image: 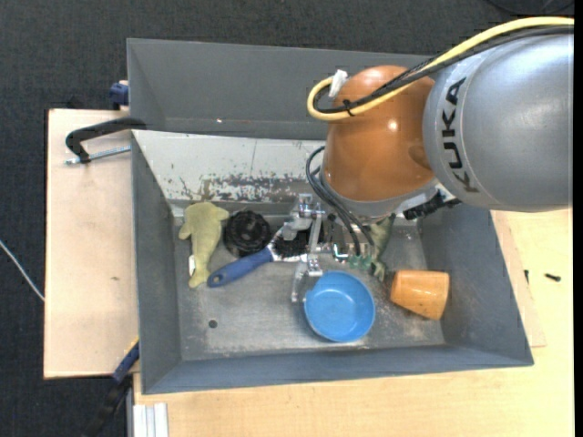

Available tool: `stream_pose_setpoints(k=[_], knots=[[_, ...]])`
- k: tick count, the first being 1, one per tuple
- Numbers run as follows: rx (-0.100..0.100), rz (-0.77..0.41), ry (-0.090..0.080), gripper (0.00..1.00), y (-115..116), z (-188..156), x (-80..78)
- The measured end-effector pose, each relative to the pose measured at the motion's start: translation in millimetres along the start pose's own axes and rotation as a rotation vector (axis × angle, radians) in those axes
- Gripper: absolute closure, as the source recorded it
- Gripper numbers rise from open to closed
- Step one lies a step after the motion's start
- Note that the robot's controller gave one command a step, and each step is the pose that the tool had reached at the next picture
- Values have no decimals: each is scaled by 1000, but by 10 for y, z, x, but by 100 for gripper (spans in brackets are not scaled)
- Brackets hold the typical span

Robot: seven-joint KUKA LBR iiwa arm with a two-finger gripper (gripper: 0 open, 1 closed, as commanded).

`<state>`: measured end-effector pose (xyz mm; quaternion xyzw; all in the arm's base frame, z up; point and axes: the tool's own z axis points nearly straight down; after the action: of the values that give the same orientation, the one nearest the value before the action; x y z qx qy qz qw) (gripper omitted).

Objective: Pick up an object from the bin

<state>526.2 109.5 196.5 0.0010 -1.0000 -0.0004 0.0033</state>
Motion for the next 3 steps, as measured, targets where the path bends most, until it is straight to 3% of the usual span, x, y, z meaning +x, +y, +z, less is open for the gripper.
stream_pose_setpoints(k=[1, 2, 3], knots=[[-2, 164, 0, 0, -217, 1065, -219], [11, 193, 15, 0, -23, 1189, -291], [4, -282, -9, 0, -850, 816, -210]])
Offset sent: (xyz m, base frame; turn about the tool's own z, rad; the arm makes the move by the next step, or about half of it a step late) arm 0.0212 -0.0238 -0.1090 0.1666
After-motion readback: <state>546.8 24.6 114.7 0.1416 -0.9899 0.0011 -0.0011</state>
